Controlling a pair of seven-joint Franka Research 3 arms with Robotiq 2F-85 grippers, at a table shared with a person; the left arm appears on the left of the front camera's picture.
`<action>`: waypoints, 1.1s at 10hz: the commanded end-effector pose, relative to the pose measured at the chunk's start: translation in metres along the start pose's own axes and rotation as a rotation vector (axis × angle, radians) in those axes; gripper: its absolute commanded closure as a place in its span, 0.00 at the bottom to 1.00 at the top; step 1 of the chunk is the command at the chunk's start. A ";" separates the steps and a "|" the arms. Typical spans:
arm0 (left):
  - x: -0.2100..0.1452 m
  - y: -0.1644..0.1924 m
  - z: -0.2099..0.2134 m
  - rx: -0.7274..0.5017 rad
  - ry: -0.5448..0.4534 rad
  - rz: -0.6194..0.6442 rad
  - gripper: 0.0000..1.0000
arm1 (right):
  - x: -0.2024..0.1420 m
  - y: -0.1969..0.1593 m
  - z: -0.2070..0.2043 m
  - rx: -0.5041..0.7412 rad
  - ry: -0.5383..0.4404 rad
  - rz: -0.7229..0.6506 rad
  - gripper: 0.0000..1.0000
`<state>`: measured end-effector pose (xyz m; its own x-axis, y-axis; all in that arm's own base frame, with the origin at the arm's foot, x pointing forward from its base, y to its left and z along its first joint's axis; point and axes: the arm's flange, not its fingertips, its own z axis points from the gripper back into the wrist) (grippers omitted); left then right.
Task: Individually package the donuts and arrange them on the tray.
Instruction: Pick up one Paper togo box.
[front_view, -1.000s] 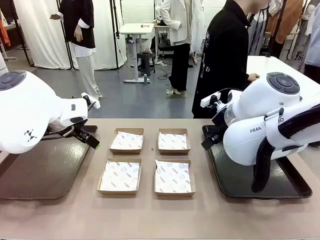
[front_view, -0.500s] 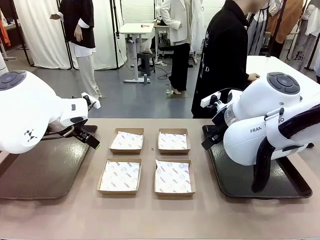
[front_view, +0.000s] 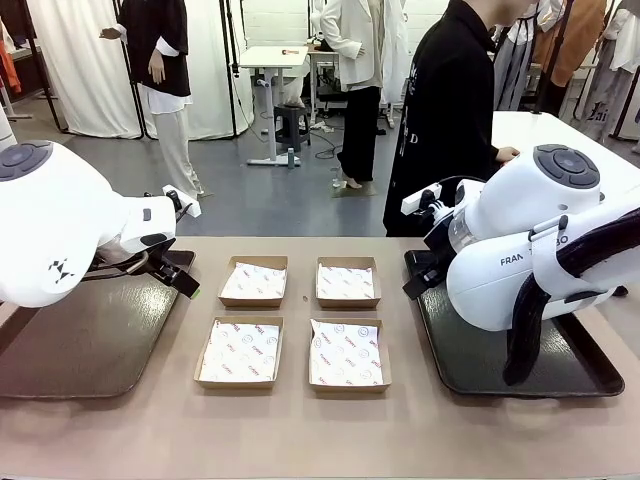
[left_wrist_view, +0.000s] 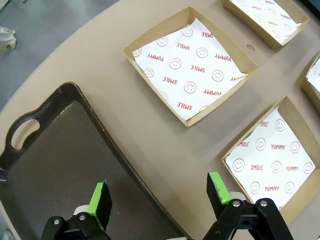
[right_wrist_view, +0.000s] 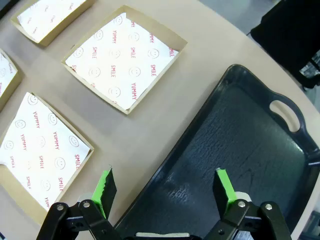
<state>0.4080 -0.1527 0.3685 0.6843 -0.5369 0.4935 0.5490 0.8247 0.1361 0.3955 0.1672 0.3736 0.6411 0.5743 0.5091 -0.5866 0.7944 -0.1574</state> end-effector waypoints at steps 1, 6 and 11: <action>0.000 0.000 0.000 0.000 0.000 0.000 0.00 | 0.000 0.000 0.000 0.000 0.000 0.000 0.00; -0.087 -0.017 0.087 -0.164 0.119 -0.087 0.00 | -0.085 0.029 0.087 0.056 0.095 0.096 0.00; -0.163 -0.038 0.137 -0.156 0.161 -0.075 0.00 | -0.183 0.043 0.139 -0.033 0.220 0.010 0.00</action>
<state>0.3236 -0.1033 0.4860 0.7137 -0.6205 0.3250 0.6575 0.7535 -0.0054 0.3082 0.1212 0.4896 0.7270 0.6192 0.2967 -0.6067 0.7817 -0.1444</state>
